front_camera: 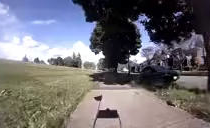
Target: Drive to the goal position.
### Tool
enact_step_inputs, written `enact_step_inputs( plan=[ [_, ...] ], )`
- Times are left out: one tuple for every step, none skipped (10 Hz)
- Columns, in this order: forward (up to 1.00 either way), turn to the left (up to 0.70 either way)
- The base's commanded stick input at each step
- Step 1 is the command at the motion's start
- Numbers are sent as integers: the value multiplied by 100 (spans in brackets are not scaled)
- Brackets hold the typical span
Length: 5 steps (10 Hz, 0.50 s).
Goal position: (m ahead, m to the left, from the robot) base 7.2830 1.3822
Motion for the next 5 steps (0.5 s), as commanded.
enact_step_inputs(
  plan=[
    [100,0],
    [100,0],
    [100,0],
    [100,0],
    [100,0]
  ],
)
